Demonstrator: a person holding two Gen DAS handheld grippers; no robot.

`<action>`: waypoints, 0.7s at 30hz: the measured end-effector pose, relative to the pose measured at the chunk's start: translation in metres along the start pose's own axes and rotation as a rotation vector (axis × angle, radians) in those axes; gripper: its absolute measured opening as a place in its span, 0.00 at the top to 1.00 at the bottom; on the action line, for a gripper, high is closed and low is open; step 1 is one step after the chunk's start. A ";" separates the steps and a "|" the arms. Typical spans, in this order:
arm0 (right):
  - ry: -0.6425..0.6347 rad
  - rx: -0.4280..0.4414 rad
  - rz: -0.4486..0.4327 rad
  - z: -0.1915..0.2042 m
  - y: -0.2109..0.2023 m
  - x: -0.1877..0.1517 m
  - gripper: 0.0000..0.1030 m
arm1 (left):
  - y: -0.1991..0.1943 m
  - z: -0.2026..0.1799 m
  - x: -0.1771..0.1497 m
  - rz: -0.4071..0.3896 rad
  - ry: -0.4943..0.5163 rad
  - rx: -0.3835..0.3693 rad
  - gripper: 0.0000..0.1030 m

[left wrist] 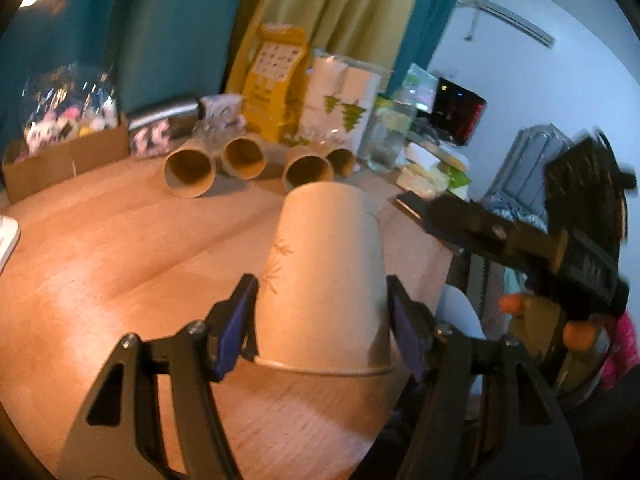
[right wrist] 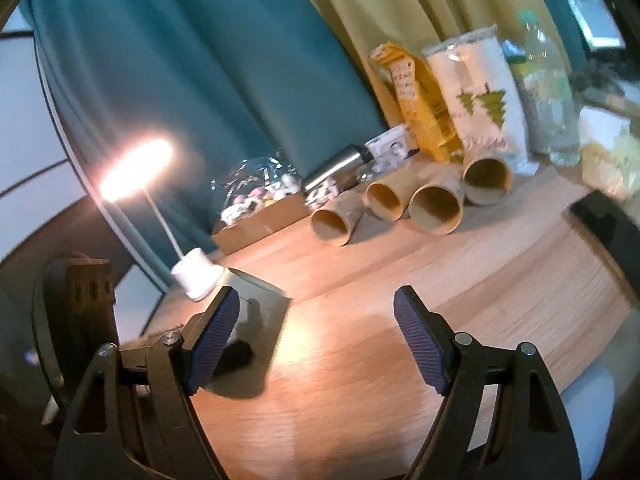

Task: Flip cup upside down
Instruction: 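Lift the cup with the left tool and turn it base up, then close the right tool on the cup while the left tool holds it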

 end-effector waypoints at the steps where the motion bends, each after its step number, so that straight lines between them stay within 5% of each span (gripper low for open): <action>1: 0.018 0.023 0.011 0.000 0.002 -0.001 0.20 | 0.000 -0.007 -0.004 -0.009 0.028 0.006 0.37; 8: 0.132 0.151 0.081 -0.003 0.010 -0.011 0.20 | 0.007 -0.022 -0.018 -0.049 0.061 -0.080 0.37; 18: 0.213 0.282 0.124 -0.002 0.014 -0.015 0.21 | 0.005 -0.045 -0.025 -0.130 0.223 -0.021 0.37; 21: 0.213 0.286 0.137 -0.002 0.015 -0.015 0.31 | 0.006 -0.045 -0.025 -0.137 0.231 -0.020 0.37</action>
Point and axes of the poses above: each gripper's, at about its wrist camera, not at the fingertips, and y roughly the way its jaws point, z to its left, x to its top, the point moved 5 cm from there along y, roughly the way its jaws point, and after that the axes turned 3 degrees about -x, right-handed, at the moved point
